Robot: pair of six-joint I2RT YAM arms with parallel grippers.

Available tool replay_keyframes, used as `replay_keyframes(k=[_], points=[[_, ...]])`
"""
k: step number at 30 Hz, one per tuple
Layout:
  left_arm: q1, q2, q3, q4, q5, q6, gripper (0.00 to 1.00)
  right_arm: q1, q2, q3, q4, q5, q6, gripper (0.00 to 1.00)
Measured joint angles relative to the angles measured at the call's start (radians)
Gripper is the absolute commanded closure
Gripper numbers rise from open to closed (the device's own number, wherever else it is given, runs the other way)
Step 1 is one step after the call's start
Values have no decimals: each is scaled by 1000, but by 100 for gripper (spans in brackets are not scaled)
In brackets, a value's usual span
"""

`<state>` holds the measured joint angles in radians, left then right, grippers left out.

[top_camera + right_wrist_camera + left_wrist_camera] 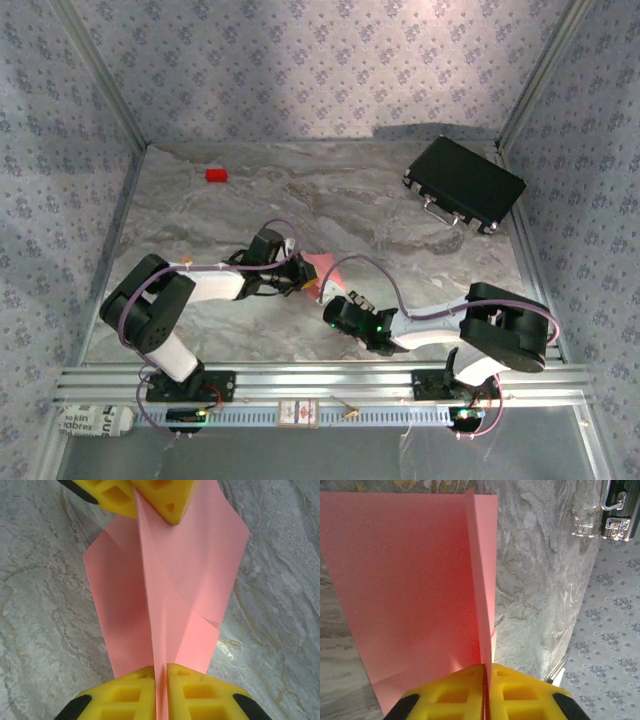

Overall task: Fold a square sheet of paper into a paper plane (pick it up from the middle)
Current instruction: Fourth fold the wing at the center of the table.

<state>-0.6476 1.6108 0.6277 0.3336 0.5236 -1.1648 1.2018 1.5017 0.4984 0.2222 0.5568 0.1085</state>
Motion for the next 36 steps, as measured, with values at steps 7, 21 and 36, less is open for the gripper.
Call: replay_keyframes(k=[7, 21, 36], points=[[0, 0, 0, 0, 0, 0, 90, 0, 0, 0, 1, -15, 5, 88], [0, -8, 0, -24, -22, -2, 54, -6, 0, 0, 8, -42, 44, 94], [0, -182, 0, -159, -140, 12, 43, -43, 47, -13, 104, -138, 184, 95]])
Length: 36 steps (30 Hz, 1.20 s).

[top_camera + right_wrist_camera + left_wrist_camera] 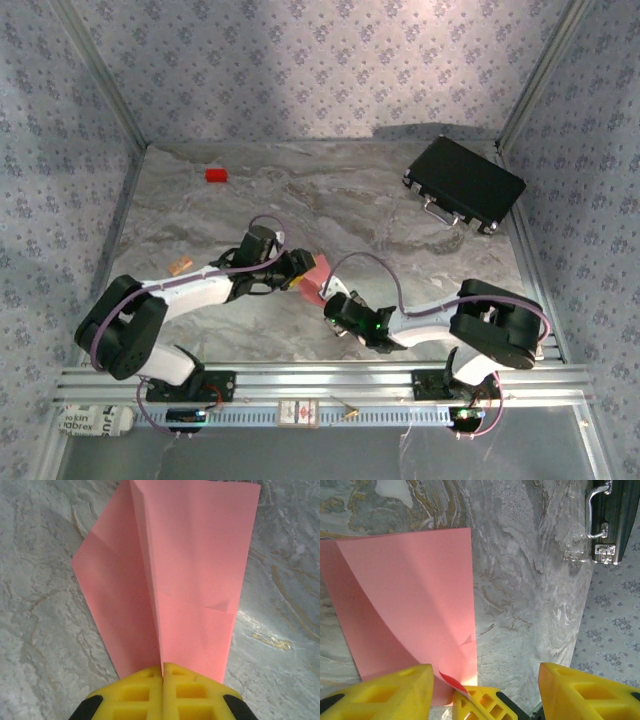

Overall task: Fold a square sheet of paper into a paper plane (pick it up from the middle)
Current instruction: Fourth fold the wing at the center of the table.

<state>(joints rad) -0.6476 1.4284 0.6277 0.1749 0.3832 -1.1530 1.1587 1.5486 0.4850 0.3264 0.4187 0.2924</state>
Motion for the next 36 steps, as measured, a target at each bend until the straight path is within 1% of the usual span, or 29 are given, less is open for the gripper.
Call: replay_keyframes(k=[4, 7, 12, 16, 20, 27, 30, 36], points=[[0, -19, 0, -15, -14, 0, 43, -23, 1, -14, 42, -41, 40, 95], [0, -24, 0, -21, -18, 0, 43, -60, -2, -19, 62, -103, 73, 95], [0, -26, 0, -23, -18, 0, 44, -177, -17, -39, 102, -297, 142, 94], [0, -26, 0, -23, -18, 0, 47, -254, -18, -47, 125, -435, 199, 94], [0, -26, 0, -22, -18, 0, 54, -308, -18, -49, 128, -542, 248, 94], [0, -14, -2, -11, -11, 2, 71, -379, -14, -63, 152, -678, 331, 95], [0, 10, -2, 1, -3, 1, 76, -407, -2, -63, 166, -727, 368, 95], [0, 63, -3, 34, 24, -1, 79, -444, 32, -61, 203, -817, 435, 95]])
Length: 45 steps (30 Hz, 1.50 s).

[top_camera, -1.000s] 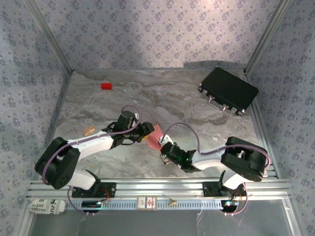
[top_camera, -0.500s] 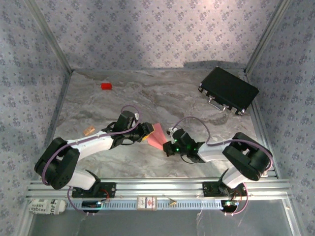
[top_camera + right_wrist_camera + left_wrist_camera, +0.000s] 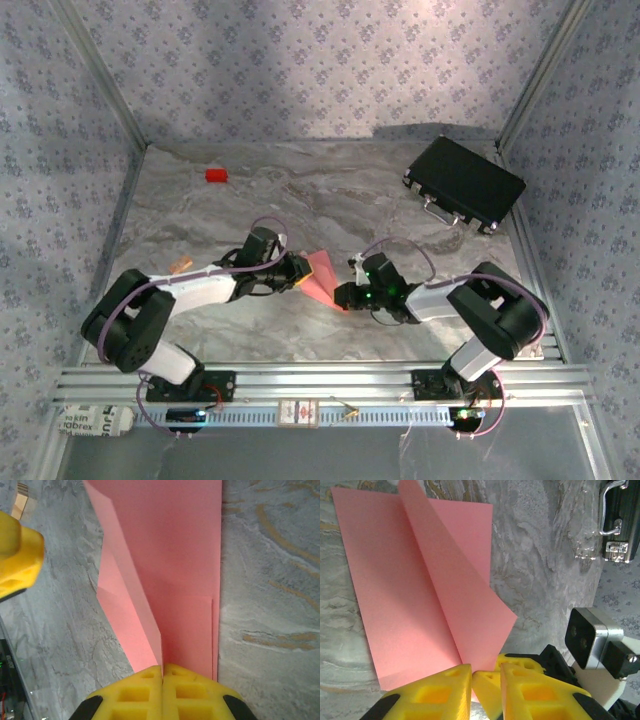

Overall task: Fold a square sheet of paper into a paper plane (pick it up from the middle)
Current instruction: Fourth fold the wing at the center of the table.

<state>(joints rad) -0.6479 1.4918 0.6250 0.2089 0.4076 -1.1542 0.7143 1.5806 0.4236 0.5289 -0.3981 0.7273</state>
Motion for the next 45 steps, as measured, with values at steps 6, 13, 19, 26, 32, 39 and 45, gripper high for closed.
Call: replay_keyframes(k=[6, 13, 19, 26, 32, 39, 45], points=[[-3, 37, 0, 36, 22, -2, 83, -14, 15, 7, 4, -49, 42, 96], [-21, 90, 9, 73, 39, -11, 86, -40, 25, 7, 13, -96, 75, 96], [-29, 124, 39, 105, 46, -19, 86, -55, 30, 9, 22, -134, 101, 97], [-34, 168, 51, 137, 48, -26, 86, -63, 34, 17, 22, -152, 120, 97], [-41, 212, 63, 151, 44, -26, 86, -71, 47, 18, 22, -166, 127, 97], [-42, 239, 68, 163, 29, -26, 86, -78, 64, 21, 26, -178, 134, 97], [-45, 259, 75, 171, 24, -26, 84, -80, 65, 22, 25, -179, 138, 98]])
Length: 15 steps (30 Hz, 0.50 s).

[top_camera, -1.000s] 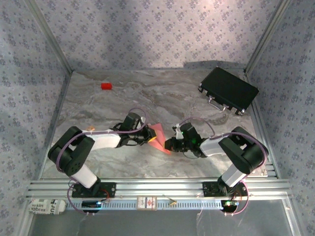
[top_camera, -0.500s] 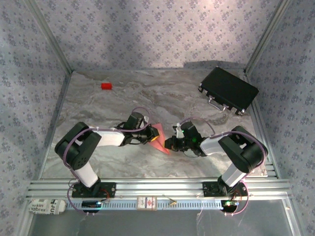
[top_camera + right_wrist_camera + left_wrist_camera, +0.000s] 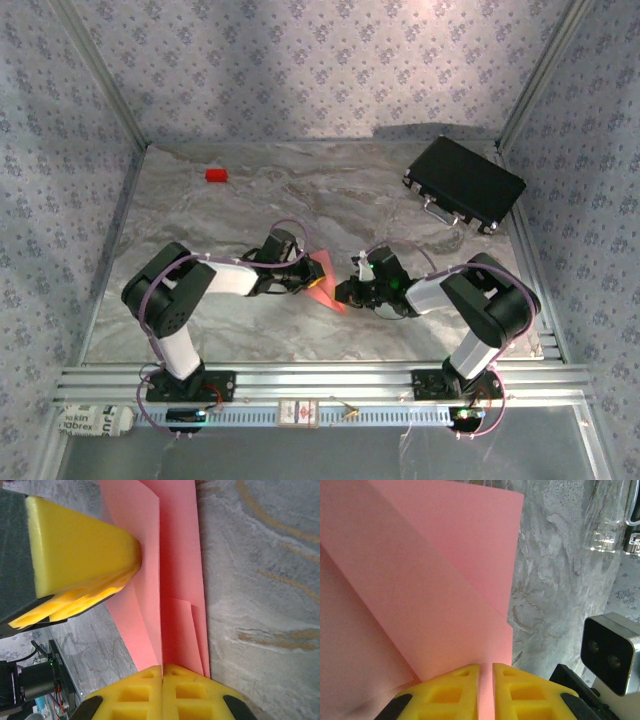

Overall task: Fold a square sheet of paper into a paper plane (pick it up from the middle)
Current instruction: Fourth fold the wing at the center of the table.

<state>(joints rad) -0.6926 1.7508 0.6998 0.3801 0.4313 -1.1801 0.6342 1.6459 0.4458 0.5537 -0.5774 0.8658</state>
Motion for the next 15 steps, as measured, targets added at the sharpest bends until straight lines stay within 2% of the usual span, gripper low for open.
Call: replay_keyframes(k=[7, 15], points=[[-8, 2, 5, 18, -4, 1, 77, -2, 0, 0, 3, 0, 23, 98], [-10, -10, 3, 29, -21, 9, 75, -24, 5, -12, 33, 1, 82, 99]])
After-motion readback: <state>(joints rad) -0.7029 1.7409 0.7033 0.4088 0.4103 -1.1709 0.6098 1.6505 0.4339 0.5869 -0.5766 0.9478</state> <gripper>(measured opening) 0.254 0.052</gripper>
